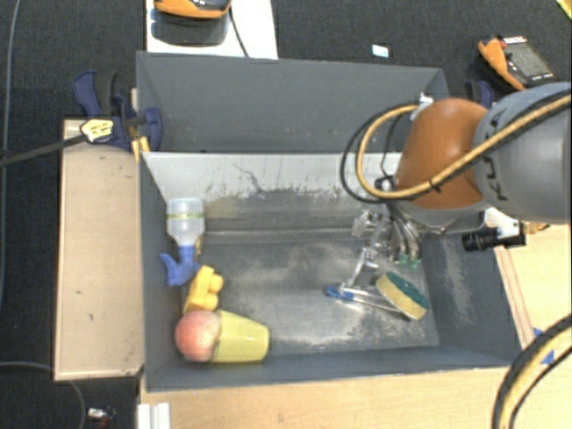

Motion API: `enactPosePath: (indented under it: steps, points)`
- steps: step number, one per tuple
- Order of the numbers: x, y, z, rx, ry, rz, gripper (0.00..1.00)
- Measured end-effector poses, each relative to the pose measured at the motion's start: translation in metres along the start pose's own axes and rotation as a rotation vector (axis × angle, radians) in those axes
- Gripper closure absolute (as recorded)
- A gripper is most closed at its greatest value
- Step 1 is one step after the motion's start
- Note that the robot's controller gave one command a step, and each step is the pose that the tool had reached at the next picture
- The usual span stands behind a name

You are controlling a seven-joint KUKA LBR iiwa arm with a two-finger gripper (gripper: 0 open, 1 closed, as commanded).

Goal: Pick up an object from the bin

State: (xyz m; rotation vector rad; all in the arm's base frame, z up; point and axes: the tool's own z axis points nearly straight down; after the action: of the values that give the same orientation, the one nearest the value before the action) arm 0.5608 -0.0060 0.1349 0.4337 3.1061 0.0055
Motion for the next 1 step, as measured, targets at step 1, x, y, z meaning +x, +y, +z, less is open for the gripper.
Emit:
enactPosePath:
  steps: [1]
  points:
    - [-0.0081, -0.0071, 0.0103, -0.002, -0.002, 0.116, 0.00]
